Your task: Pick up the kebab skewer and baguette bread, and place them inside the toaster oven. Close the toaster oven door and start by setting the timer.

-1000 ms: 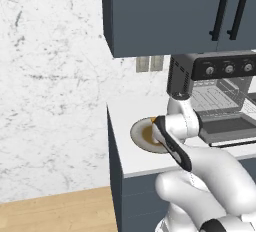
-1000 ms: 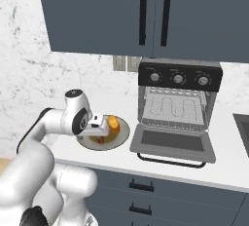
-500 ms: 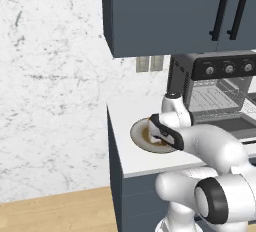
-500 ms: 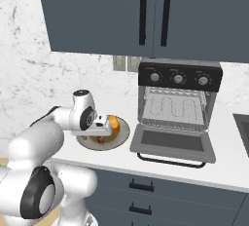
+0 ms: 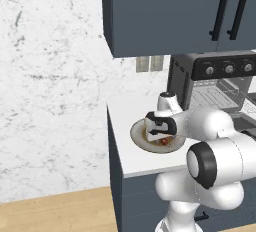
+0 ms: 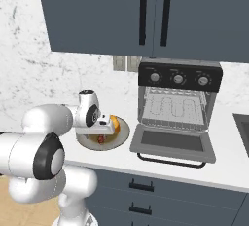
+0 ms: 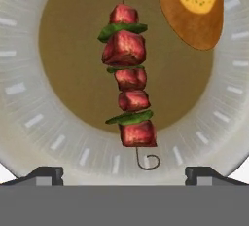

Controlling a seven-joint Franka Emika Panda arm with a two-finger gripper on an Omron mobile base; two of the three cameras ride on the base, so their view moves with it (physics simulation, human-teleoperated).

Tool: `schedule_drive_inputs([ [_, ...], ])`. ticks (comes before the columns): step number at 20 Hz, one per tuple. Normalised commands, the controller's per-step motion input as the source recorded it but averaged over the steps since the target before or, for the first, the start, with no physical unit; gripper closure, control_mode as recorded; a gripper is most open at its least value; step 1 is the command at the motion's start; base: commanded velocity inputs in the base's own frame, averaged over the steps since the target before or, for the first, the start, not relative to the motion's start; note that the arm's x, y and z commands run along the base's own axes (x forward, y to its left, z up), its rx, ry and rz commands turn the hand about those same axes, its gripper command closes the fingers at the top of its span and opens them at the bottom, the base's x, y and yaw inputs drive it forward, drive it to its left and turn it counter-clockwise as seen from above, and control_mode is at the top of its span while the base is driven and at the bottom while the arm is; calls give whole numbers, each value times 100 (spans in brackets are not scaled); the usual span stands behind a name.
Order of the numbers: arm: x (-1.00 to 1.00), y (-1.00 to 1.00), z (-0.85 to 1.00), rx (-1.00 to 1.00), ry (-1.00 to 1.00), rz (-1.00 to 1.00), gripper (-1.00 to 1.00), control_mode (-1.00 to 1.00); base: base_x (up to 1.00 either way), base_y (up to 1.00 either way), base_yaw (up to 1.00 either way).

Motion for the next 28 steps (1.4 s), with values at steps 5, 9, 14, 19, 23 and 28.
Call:
schedule_drive_inputs([
  [5,6,-1,-24,0,0,0,-100,-100,0,0,0],
  [9,0,-11,-22,0,0,0,-100,-100,0,0,0],
  [14,4,-9,-16,0,0,0,-100,-100,0,0,0],
  [19,22,0,-8,0,0,0,-100,-100,0,0,0],
  [23,22,0,-3,0,0,0,-100,-100,0,0,0],
  [28,9,0,-15,0,0,0,-100,-100,0,0,0],
])
